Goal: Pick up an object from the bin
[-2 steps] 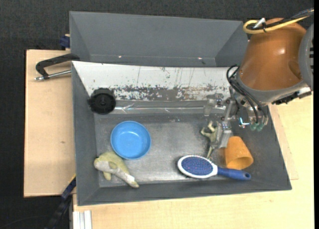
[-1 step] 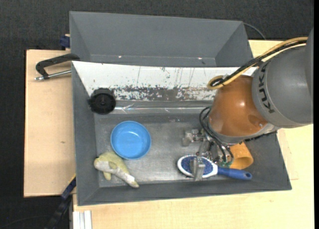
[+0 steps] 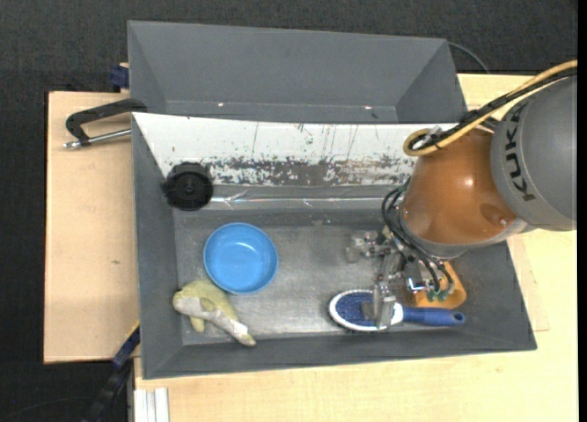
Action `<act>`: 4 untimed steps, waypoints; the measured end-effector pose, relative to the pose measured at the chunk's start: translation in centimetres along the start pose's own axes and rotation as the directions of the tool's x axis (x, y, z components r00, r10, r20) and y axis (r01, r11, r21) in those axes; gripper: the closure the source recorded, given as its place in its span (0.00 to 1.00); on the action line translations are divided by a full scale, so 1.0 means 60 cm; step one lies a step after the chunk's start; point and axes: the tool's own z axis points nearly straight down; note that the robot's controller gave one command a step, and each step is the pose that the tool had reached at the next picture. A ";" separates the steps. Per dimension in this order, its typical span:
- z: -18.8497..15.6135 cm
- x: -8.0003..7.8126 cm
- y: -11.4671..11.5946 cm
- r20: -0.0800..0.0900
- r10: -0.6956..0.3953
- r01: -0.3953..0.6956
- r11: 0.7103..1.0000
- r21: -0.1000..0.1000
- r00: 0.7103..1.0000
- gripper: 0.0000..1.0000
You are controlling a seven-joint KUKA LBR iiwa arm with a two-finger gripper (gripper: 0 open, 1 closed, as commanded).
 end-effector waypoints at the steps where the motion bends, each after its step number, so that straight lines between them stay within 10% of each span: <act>1: -0.021 -0.007 0.023 -0.001 -0.054 0.054 0.999 -0.001 0.999 0.00; 3: 0.049 -0.004 0.017 -0.008 -0.013 0.013 1.000 -0.003 1.000 0.00; 4: 0.048 -0.007 0.016 0.000 -0.012 0.012 1.000 -0.001 1.000 1.00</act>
Offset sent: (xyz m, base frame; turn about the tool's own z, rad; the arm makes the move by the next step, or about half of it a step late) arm 0.0008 0.0129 0.0114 -0.0545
